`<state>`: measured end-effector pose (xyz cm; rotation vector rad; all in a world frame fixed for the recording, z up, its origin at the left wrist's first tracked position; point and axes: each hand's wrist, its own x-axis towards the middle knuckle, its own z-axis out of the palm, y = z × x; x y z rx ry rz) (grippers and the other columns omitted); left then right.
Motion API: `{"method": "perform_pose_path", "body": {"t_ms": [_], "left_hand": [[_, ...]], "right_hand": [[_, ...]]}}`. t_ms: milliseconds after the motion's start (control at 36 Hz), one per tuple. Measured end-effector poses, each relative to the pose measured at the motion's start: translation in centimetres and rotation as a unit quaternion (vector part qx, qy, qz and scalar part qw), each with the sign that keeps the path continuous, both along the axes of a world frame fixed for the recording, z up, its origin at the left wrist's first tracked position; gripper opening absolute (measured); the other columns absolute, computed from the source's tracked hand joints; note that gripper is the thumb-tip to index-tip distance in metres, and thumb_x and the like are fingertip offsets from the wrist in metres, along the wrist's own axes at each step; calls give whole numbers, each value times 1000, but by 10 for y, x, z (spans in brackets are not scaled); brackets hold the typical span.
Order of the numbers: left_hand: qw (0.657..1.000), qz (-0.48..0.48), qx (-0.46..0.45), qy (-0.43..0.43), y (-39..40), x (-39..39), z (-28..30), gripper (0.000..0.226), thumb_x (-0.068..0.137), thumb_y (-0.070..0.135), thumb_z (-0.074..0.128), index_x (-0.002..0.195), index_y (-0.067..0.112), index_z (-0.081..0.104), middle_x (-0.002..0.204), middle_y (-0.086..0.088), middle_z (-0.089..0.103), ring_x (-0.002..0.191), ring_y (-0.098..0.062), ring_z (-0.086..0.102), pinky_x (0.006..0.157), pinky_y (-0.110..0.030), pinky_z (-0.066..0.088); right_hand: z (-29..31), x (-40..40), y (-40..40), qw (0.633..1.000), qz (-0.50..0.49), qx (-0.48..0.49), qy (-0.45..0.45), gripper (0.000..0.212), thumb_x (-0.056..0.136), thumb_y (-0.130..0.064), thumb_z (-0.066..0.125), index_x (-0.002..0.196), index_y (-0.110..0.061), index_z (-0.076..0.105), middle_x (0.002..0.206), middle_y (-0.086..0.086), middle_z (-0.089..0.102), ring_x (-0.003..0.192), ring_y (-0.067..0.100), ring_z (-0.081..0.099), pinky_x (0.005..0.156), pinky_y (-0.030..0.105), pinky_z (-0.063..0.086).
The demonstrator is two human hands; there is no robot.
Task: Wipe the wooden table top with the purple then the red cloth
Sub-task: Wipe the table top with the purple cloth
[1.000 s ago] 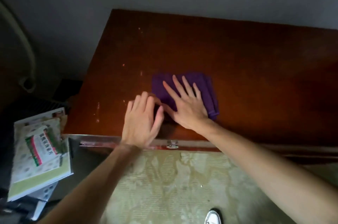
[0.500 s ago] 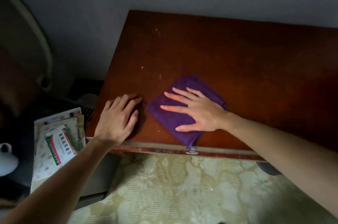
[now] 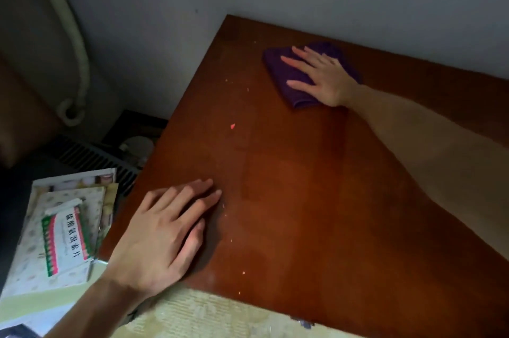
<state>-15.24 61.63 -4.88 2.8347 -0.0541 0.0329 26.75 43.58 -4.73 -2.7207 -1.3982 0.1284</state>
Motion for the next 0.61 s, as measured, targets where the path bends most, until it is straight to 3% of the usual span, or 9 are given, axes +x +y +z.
{"method": "perform_pose_path", "body": {"t_ms": [167, 306, 389, 611], "left_hand": [[1000, -4, -18, -2, 2, 1, -2, 51, 95, 32, 38, 143, 26, 54, 154, 8, 45, 138, -10, 45, 100, -34, 34], [1000, -3, -13, 2, 1, 2, 0, 52, 93, 32, 40, 143, 26, 54, 154, 8, 45, 139, -10, 44, 101, -34, 34], [1000, 3, -7, 11, -1, 1, 1, 51, 95, 31, 38, 143, 25, 54, 152, 7, 46, 136, -12, 47, 101, -34, 33], [1000, 0, 9, 12, -1, 0, 2, 51, 95, 31, 34, 140, 23, 55, 148, 1, 51, 132, -16, 50, 100, -39, 36]], "right_hand": [[5, 49, 21, 999, -36, 18, 7, 88, 80, -94, 8, 157, -54, 15, 172, -7, 11, 159, 18, 8, 126, 50, 8], [5, 62, 31, 997, -79, 17, 8, 78, 89, -86, 19, 159, -50, 17, 172, -5, 12, 159, 19, 8, 126, 49, 7], [8, 59, 36, 994, -107, 16, 24, 89, 82, -91, 13, 160, -48, 14, 172, -3, 9, 159, 20, 6, 126, 49, 4], [3, -3, 33, 985, -169, 8, 25, 77, 96, -79, 17, 162, -41, 8, 173, 0, 2, 159, 24, -2, 128, 48, -1]]}}
